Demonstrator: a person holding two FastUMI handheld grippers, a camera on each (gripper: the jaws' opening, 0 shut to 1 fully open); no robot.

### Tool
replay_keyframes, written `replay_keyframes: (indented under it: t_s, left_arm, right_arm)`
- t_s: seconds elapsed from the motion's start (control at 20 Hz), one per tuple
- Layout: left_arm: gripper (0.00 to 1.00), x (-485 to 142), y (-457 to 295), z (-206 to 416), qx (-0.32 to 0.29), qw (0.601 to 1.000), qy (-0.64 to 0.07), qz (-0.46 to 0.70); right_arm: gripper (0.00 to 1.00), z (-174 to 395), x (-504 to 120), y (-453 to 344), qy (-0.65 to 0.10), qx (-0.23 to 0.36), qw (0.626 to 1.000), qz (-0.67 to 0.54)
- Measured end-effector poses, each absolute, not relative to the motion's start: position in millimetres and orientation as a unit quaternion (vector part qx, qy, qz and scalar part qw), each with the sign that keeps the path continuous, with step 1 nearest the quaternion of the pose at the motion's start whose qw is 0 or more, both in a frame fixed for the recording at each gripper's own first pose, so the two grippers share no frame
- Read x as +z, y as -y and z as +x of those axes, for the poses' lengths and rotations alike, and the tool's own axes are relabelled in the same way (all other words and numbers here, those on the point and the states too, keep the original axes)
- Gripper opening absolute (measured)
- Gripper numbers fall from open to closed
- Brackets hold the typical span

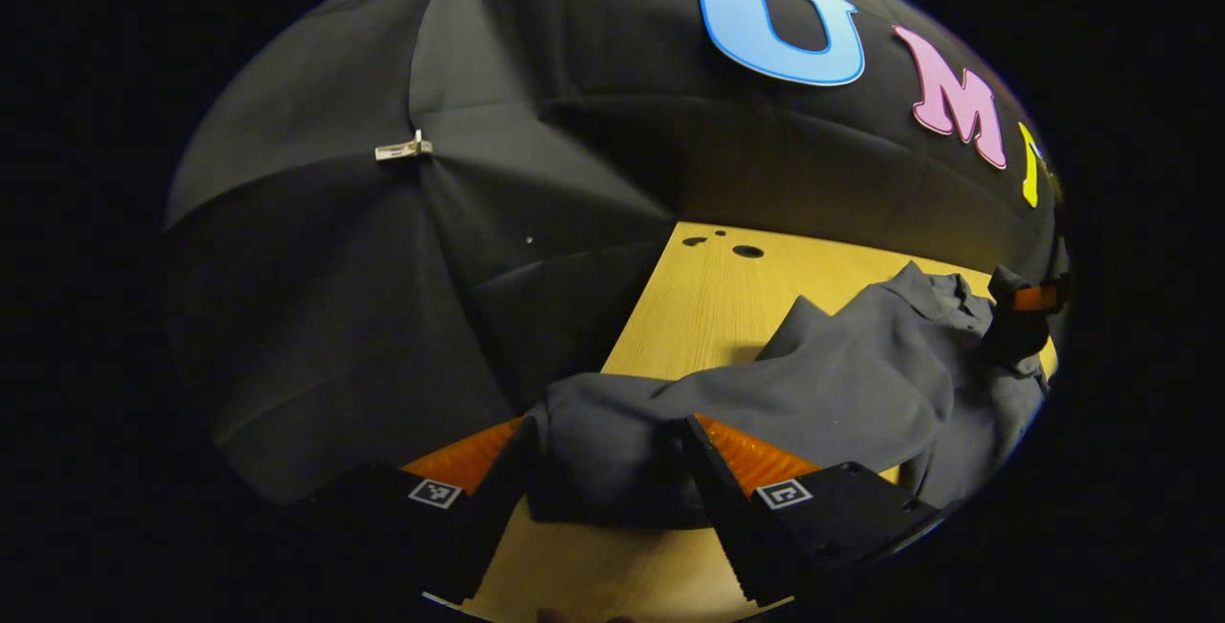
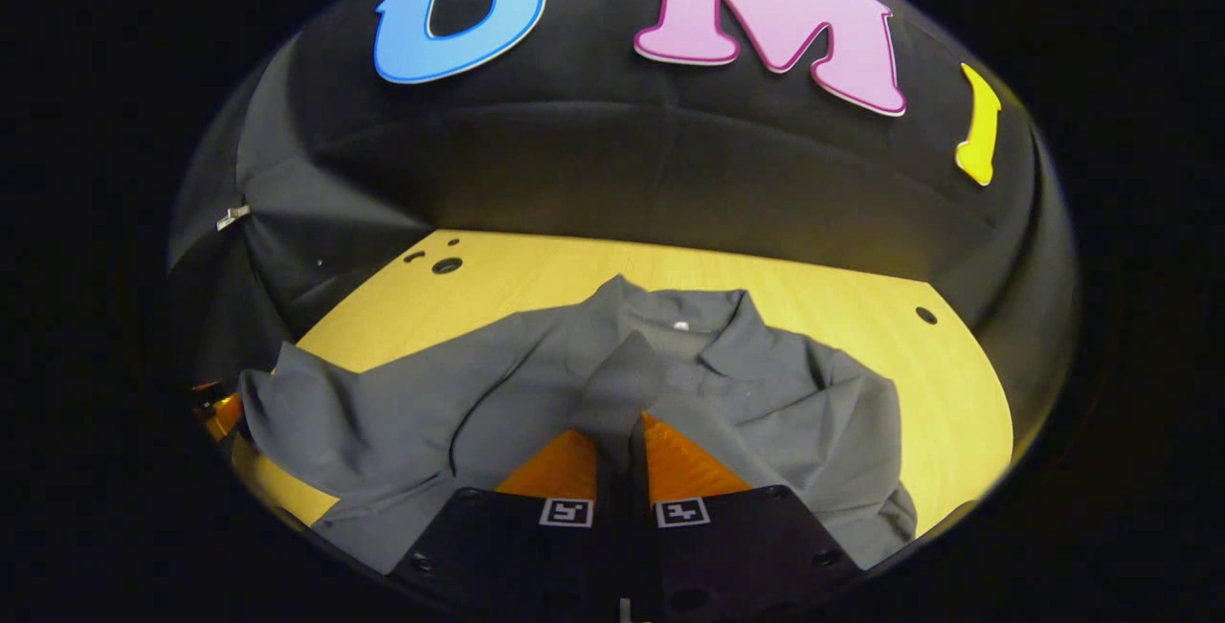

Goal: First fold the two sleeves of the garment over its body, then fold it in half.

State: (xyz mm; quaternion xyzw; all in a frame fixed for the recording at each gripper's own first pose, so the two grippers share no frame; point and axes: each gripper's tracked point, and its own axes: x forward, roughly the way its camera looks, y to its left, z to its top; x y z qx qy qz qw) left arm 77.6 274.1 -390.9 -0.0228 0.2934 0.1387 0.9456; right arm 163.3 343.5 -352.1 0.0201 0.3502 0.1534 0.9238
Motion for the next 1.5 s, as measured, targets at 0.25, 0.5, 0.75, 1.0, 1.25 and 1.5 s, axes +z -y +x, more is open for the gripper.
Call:
replay_keyframes:
  t_s: [0.25, 0.5, 0.75, 1.0, 1.25, 1.5]
  left_arm:
    - [0.96, -417.0, -273.0, 78.6, 0.128, 0.935, -0.33, -0.03]
    - [0.96, -433.5, -271.0, 72.8, 0.13, 0.926, -0.354, -0.03]
    - [0.98, -431.8, -270.4, 71.6, 0.143, 0.927, -0.345, -0.03]
    - [0.88, -433.3, -261.3, 75.0, 0.128, 0.924, -0.358, -0.024]
    - [0.31, -430.1, -248.8, 83.7, 0.108, 0.925, -0.364, -0.027]
    - [0.07, -391.2, -249.4, 92.2, 0.117, 0.942, -0.314, -0.022]
  right_arm:
    - [0.19, 152.5, -375.5, -365.2, -0.378, 0.167, 0.91, 0.03]
    - [0.42, 138.2, -383.8, -381.8, -0.395, 0.181, 0.9, 0.039]
    - [0.77, 121.9, -364.1, -401.7, -0.39, 0.218, 0.893, 0.061]
    - [0.76, 122.5, -330.8, -392.5, -0.367, 0.218, 0.901, 0.082]
    - [0.75, 120.2, -312.9, -339.7, -0.354, 0.193, 0.912, 0.066]
    - [0.75, 105.2, -301.3, -276.3, -0.35, 0.168, 0.92, 0.057]
